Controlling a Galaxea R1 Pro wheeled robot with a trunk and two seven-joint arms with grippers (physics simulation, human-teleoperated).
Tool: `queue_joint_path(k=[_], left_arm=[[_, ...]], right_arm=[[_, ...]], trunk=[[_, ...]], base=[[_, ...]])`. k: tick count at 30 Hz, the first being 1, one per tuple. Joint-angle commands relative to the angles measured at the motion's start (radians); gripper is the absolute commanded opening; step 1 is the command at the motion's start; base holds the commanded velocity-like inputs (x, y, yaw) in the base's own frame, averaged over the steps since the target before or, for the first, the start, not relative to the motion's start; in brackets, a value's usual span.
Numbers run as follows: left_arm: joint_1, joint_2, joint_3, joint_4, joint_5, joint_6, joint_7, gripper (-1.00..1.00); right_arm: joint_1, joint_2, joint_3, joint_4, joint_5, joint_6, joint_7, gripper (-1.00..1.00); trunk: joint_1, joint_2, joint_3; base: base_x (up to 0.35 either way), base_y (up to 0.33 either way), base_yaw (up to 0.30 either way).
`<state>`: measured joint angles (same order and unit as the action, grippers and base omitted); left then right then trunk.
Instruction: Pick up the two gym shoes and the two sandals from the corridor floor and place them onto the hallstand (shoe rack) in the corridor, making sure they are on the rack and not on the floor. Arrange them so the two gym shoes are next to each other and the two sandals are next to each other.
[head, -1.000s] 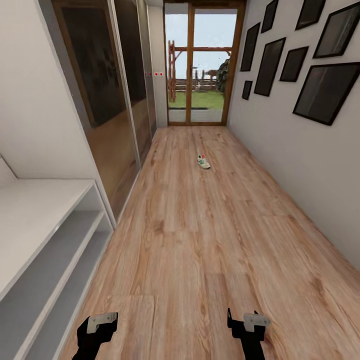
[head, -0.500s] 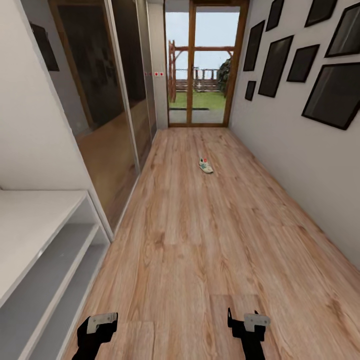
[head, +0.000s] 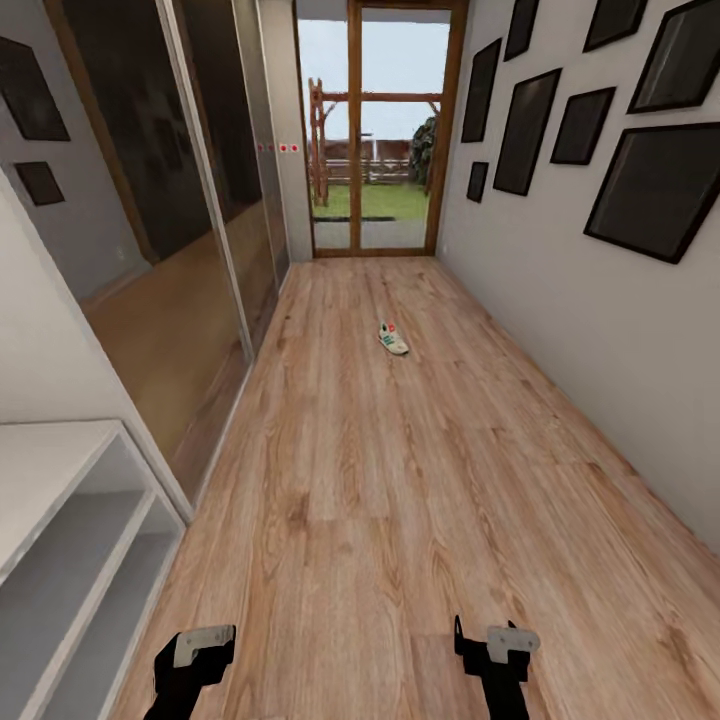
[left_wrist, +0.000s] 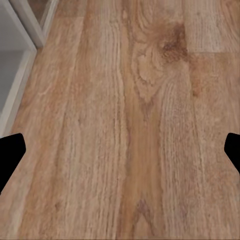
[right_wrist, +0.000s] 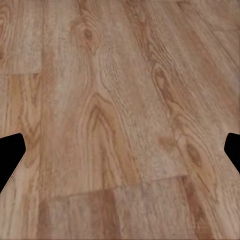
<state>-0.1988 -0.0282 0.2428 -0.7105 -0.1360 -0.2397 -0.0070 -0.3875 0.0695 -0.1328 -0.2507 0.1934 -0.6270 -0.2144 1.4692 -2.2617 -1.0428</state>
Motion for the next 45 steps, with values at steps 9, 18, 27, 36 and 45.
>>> queue_joint_path(k=[9,18,27,36,45], left_arm=[[-0.001,-0.001,0.006,0.0,-0.01,-0.006,-0.001,1.0],[-0.001,-0.002,0.005,0.0,-0.01,-0.007,-0.001,1.0],[-0.001,-0.002,0.004,0.0,-0.01,-0.009,-0.001,1.0],[-0.001,-0.002,0.004,0.0,-0.01,-0.009,-0.001,1.0],[-0.001,-0.002,0.003,0.0,-0.01,-0.009,-0.001,1.0]], right_arm=[[-0.001,0.002,-0.005,0.001,0.011,-0.002,-0.005,1.0],[-0.001,0.003,-0.005,0.002,0.011,-0.002,-0.005,1.0],[-0.001,0.003,-0.006,0.002,0.011,-0.002,-0.005,1.0],[-0.001,0.003,-0.005,0.002,0.011,-0.002,-0.005,1.0],[-0.001,0.003,-0.006,0.002,0.011,-0.002,-0.005,1.0]], trunk=[[0.0,0.0,-0.001],[0.0,0.0,-0.001],[0.0,0.0,-0.001],[0.0,0.0,-0.001],[0.0,0.0,-0.001]], base=[[0.339,0.034,-0.007],[0.339,0.098,0.0],[0.339,0.104,0.0],[0.339,0.096,0.0],[0.339,0.074,0.0]])
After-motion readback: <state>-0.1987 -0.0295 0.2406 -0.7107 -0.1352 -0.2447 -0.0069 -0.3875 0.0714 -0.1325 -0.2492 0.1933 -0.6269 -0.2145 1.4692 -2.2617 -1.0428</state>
